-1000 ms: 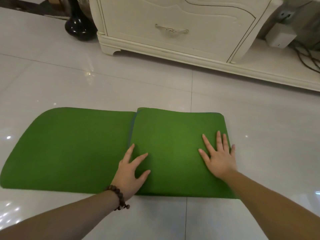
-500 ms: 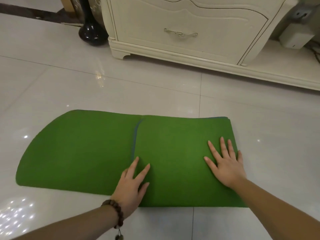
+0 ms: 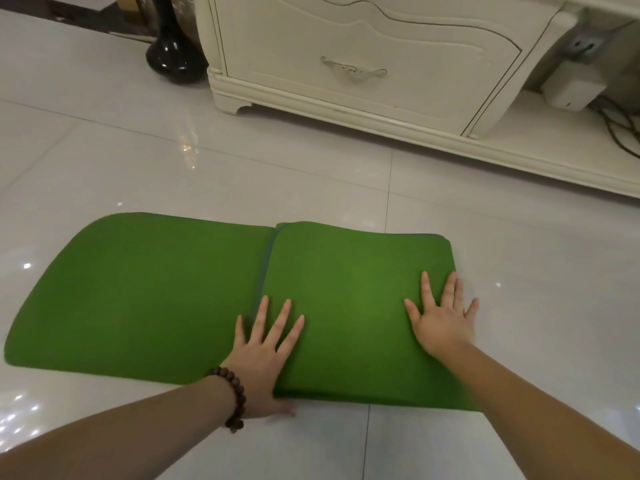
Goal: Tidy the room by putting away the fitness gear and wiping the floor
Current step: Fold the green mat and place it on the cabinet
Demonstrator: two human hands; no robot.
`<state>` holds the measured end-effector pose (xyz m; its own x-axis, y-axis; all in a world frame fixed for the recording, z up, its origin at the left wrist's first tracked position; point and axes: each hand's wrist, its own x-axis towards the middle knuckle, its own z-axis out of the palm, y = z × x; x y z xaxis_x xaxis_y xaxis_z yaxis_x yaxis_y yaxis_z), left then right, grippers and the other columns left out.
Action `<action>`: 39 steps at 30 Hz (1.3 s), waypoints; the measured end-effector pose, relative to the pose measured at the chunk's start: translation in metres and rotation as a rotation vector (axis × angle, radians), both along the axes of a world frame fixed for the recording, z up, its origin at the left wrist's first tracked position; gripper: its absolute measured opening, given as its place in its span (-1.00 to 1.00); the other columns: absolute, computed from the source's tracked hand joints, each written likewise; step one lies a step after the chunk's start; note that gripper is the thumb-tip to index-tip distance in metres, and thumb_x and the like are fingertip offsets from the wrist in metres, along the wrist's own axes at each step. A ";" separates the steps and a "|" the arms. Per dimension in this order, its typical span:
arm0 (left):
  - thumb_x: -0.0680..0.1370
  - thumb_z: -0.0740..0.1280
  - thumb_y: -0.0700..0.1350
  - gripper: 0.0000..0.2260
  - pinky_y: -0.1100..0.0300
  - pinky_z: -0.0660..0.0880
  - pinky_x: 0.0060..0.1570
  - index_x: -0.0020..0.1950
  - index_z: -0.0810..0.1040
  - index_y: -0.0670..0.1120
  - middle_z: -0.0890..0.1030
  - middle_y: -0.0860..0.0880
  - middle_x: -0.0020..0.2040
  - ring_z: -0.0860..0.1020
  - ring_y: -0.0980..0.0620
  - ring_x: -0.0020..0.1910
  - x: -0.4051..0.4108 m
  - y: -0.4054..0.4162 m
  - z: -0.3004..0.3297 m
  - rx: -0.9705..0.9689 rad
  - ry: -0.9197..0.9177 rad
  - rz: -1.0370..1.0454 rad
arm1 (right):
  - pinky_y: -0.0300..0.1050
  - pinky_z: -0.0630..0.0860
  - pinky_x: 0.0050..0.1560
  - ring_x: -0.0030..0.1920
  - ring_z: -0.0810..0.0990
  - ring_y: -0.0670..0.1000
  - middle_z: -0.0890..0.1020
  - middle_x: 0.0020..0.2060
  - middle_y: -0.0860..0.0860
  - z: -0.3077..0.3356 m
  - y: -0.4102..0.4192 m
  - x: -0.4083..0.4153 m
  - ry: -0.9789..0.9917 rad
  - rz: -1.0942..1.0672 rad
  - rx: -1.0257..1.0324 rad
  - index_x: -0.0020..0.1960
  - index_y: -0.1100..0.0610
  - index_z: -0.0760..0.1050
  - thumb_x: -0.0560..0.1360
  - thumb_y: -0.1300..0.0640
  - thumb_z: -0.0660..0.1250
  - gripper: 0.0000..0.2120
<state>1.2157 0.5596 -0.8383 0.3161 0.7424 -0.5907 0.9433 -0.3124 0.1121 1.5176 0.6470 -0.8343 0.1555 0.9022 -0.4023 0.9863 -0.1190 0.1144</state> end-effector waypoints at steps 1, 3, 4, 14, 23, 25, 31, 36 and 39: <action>0.34 0.28 0.46 0.12 -0.44 -0.19 0.36 0.40 -0.57 0.12 -0.65 0.00 0.36 -0.57 -0.31 0.33 -0.004 -0.002 -0.001 -0.005 0.021 -0.010 | 0.30 -0.21 0.46 0.49 -0.35 0.17 -0.34 0.49 0.19 0.003 -0.005 -0.010 -0.005 0.059 0.030 0.49 -0.04 -0.42 0.55 -0.27 -0.30 -0.38; 0.39 0.32 0.38 0.08 -0.44 -0.10 0.37 0.37 -0.59 0.19 -0.67 0.03 0.34 -0.45 -0.41 0.38 -0.010 -0.004 -0.002 -0.008 0.034 0.019 | 0.34 -0.29 0.43 0.47 -0.40 0.20 -0.38 0.46 0.15 0.007 -0.024 -0.039 0.050 0.261 0.028 0.48 -0.06 -0.42 0.52 -0.33 -0.33 -0.35; 0.42 0.32 0.34 0.06 -0.42 -0.06 0.38 0.37 -0.59 0.20 -0.67 0.03 0.34 -0.35 -0.43 0.42 -0.011 -0.006 -0.001 -0.012 0.038 0.028 | 0.35 -0.34 0.41 0.46 -0.42 0.21 -0.40 0.45 0.12 0.009 -0.036 -0.057 0.108 0.376 -0.006 0.47 -0.10 -0.42 0.47 -0.41 -0.34 -0.31; 0.52 0.31 0.17 -0.08 -0.27 0.09 0.43 0.45 -0.46 0.20 -0.55 0.04 0.43 -0.08 -0.34 0.51 -0.013 -0.015 0.007 0.010 -0.026 0.014 | 0.45 -0.33 0.35 0.46 -0.40 0.26 -0.36 0.49 0.15 0.011 -0.089 -0.110 0.080 0.775 -0.065 0.46 -0.02 -0.47 0.42 -0.34 0.26 0.05; 0.32 0.32 0.11 -0.32 0.00 0.56 0.06 0.42 0.41 -0.04 0.32 -0.05 0.49 0.59 -0.17 0.15 -0.041 0.021 0.066 0.467 -0.518 0.247 | 0.19 0.58 0.02 0.12 0.61 0.22 0.59 0.16 0.23 0.055 -0.061 -0.113 0.230 0.662 0.407 0.37 0.04 0.29 0.12 -0.03 0.56 -0.11; 0.34 0.34 0.08 -0.37 -0.04 0.58 0.02 0.40 0.43 -0.07 0.38 -0.06 0.44 0.62 -0.18 0.04 -0.041 0.034 0.081 0.544 -0.588 0.281 | 0.09 0.62 -0.07 0.05 0.65 0.18 0.62 0.12 0.19 0.077 -0.048 -0.123 0.172 0.610 0.457 0.39 0.02 0.32 0.13 -0.04 0.58 -0.12; 0.43 0.37 0.27 -0.14 0.05 0.56 -0.05 0.56 -0.04 0.09 0.30 0.02 0.46 0.60 -0.10 0.02 -0.055 0.053 0.117 0.622 -0.421 0.393 | -0.08 0.42 -0.15 0.09 0.56 0.12 0.47 0.29 -0.01 0.132 -0.022 -0.123 0.211 0.513 0.481 0.50 -0.09 0.08 0.52 -0.06 0.24 -0.39; 0.55 0.24 0.20 -0.50 0.10 0.49 0.06 0.41 0.36 -0.01 0.50 -0.03 0.30 0.54 -0.04 0.15 -0.072 0.060 0.140 0.690 -0.262 0.453 | -0.11 0.40 -0.20 0.00 0.58 0.11 0.55 0.19 -0.01 0.154 -0.014 -0.109 0.303 0.408 0.636 0.49 -0.09 0.16 0.50 -0.06 0.28 -0.40; 0.58 0.18 0.18 -0.65 0.14 0.46 -0.22 0.11 0.57 -0.05 0.63 -0.04 -0.16 0.57 -0.03 -0.18 -0.061 0.062 0.156 0.734 -0.394 0.506 | -0.04 0.48 -0.13 0.00 0.59 0.14 0.57 0.17 0.01 0.174 -0.005 -0.104 0.365 0.323 0.721 0.48 -0.08 0.19 0.48 -0.04 0.32 -0.38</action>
<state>1.1547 0.6216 -0.6826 -0.0660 0.9860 0.1530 0.9217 0.0015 0.3878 1.4134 0.6417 -0.6604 -0.1794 0.9339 0.3092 0.9446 0.2513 -0.2110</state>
